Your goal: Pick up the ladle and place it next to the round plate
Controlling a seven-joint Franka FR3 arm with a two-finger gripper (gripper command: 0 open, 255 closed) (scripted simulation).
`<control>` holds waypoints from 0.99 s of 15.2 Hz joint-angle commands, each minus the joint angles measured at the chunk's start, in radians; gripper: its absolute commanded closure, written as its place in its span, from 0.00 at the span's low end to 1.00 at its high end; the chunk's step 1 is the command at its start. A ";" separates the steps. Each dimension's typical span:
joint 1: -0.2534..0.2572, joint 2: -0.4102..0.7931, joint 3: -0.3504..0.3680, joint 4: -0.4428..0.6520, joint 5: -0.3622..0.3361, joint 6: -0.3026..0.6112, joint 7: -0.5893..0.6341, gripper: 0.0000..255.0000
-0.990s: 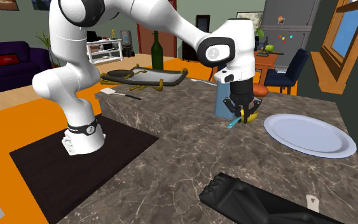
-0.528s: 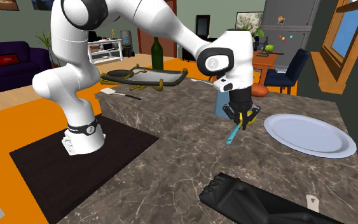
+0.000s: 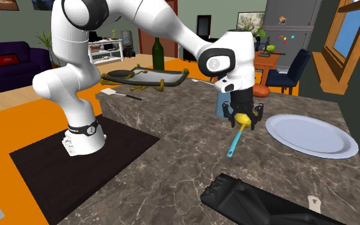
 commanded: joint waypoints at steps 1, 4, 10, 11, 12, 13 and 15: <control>0.000 0.000 0.000 0.000 0.000 0.000 0.000 0.00; 0.000 0.000 0.000 0.000 0.000 0.000 0.000 0.00; -0.021 -0.086 0.021 0.004 0.041 -0.086 -0.025 0.00; -0.021 -0.086 0.021 0.004 0.041 -0.086 -0.025 0.00; -0.021 -0.086 0.021 0.004 0.041 -0.086 -0.025 0.00; -0.021 -0.086 0.021 0.004 0.041 -0.086 -0.025 0.00; -0.021 -0.086 0.021 0.004 0.041 -0.086 -0.025 0.00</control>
